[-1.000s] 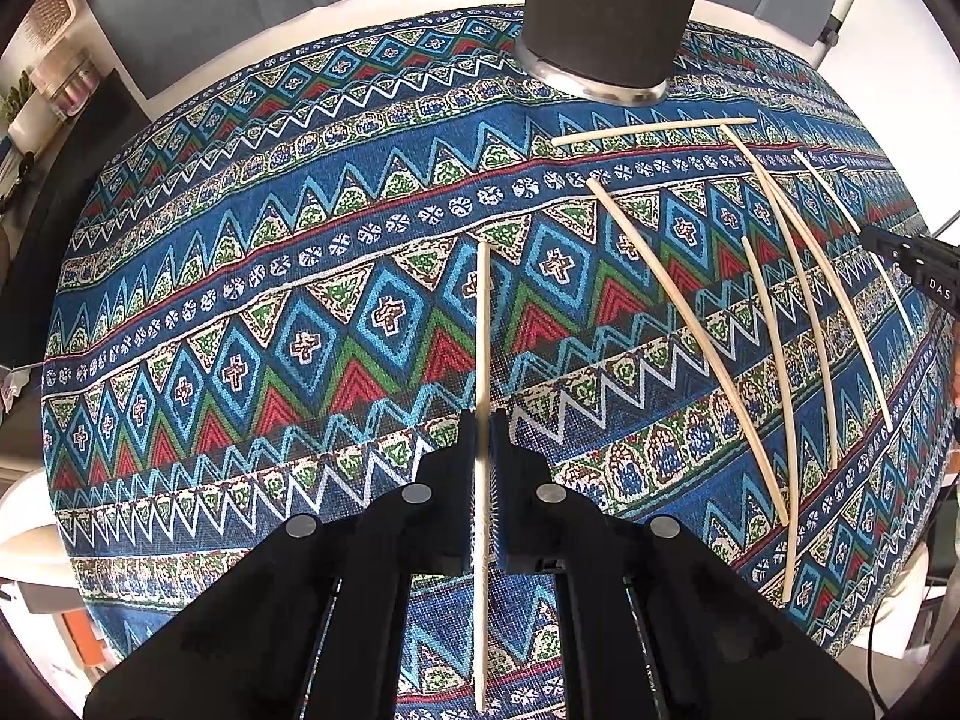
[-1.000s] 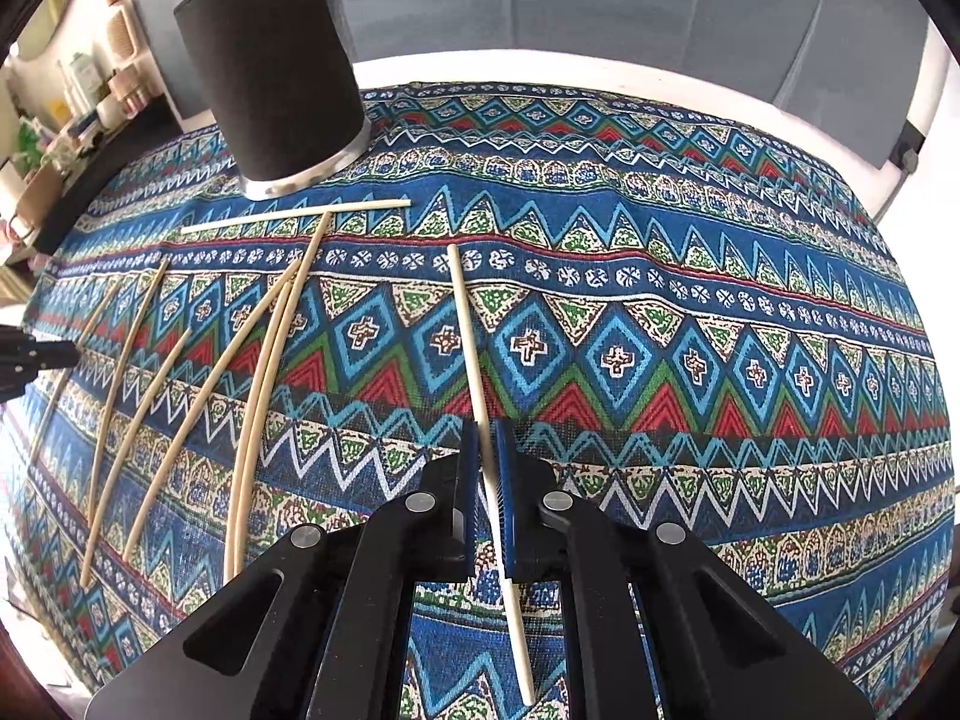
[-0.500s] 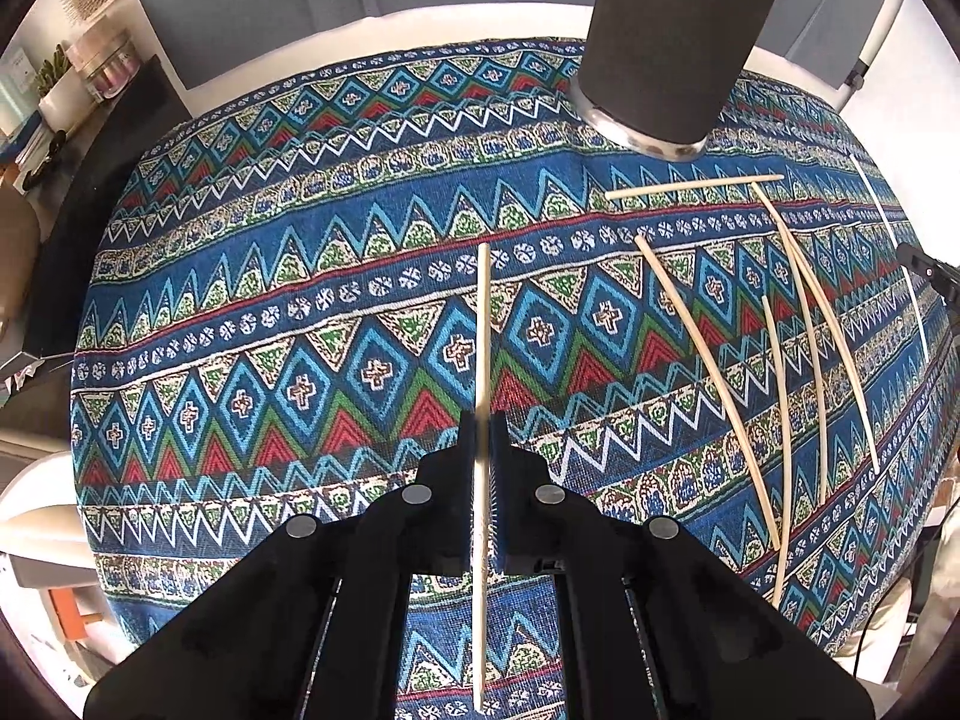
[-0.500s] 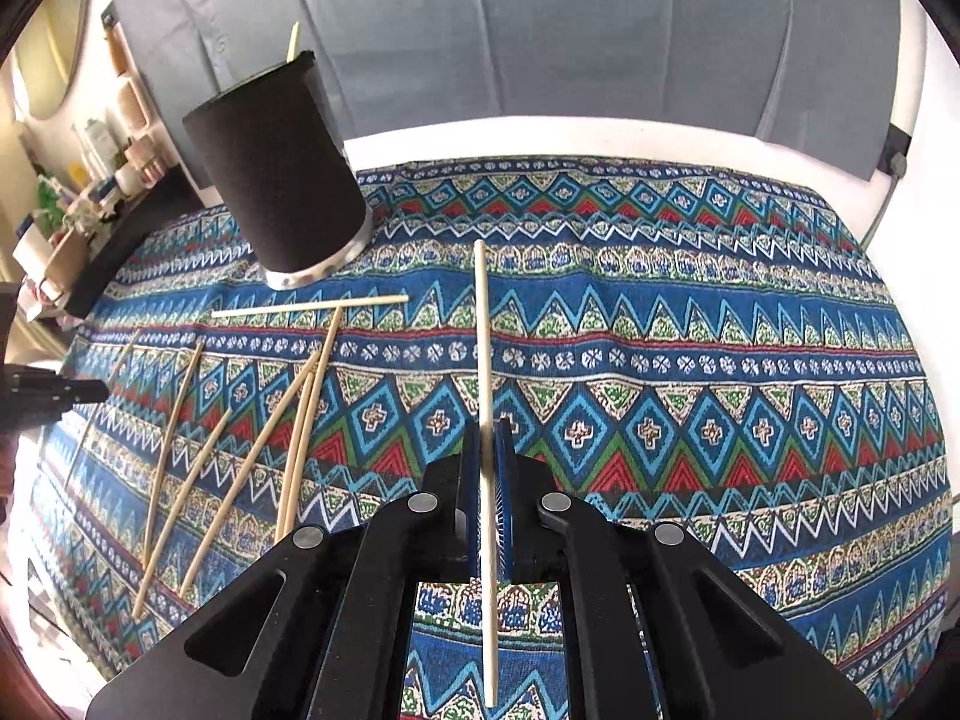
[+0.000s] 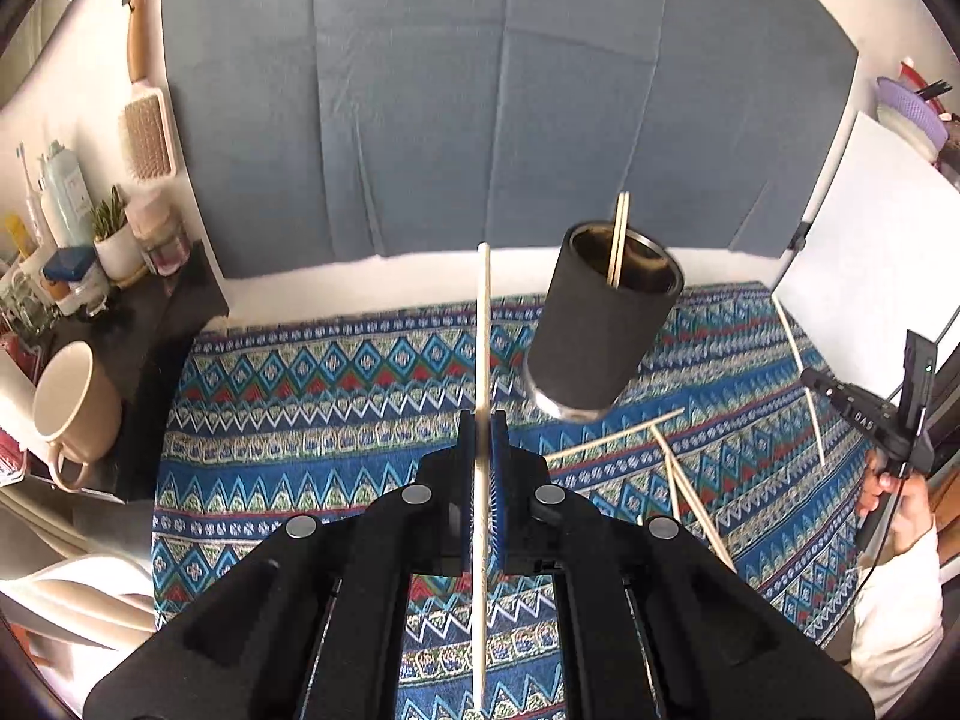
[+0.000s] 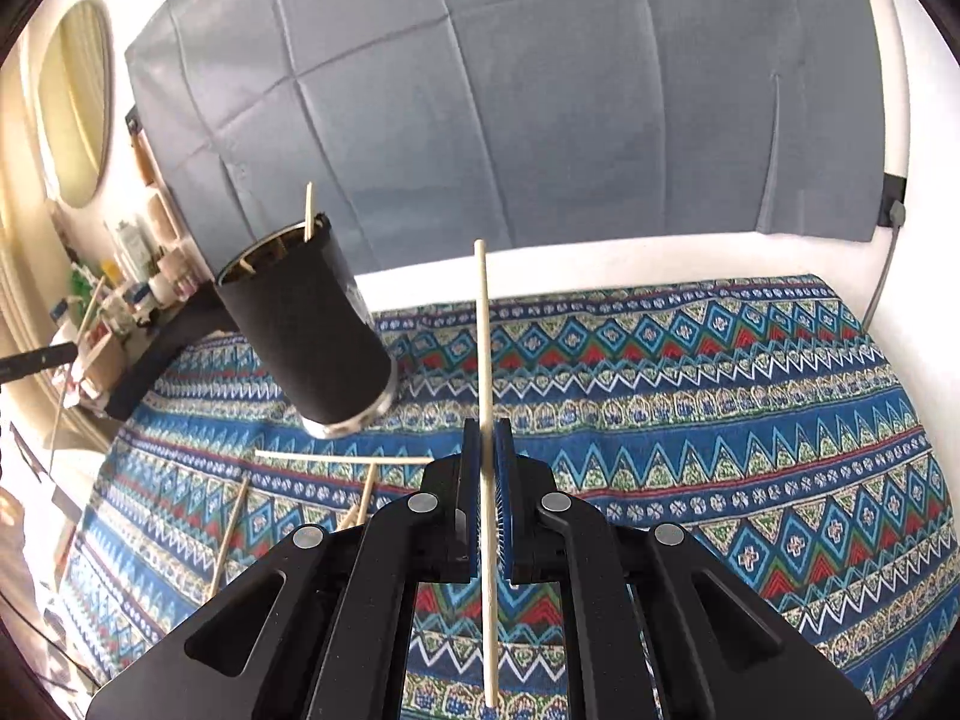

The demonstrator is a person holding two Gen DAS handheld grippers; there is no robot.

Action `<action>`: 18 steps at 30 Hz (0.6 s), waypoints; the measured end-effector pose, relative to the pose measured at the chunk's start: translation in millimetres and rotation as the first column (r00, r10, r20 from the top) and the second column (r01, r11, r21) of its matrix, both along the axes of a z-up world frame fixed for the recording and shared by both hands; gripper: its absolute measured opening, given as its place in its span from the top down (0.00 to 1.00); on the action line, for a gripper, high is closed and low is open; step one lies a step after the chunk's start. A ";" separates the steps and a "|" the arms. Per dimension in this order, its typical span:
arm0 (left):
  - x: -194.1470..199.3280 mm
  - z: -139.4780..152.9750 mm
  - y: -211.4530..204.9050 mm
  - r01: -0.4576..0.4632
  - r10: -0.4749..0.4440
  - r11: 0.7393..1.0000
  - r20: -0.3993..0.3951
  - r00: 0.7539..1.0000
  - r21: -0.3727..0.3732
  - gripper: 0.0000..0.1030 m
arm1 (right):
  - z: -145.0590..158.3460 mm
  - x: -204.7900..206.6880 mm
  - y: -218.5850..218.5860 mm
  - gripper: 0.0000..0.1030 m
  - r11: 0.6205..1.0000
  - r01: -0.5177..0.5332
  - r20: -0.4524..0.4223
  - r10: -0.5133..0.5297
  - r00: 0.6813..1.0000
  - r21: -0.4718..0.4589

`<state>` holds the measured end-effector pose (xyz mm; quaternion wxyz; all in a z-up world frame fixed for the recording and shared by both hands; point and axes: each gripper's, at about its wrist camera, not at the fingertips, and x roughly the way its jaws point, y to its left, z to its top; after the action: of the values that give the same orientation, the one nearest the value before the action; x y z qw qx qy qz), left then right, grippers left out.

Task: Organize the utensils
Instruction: 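Carry the left tool's chopstick over the black cup while the right tool carries its own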

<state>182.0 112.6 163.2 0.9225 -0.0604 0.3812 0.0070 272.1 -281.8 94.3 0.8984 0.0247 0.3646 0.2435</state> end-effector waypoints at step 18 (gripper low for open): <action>18.3 73.1 -38.3 0.089 -0.069 0.995 0.333 0.940 -0.046 0.95 | 73.3 19.3 31.0 0.96 0.953 -0.074 0.202 0.013 0.979 0.295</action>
<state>200.3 74.3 236.3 0.9706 -0.0733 0.2232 -0.0519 291.4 -250.8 167.6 0.9103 0.1290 0.2327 0.3172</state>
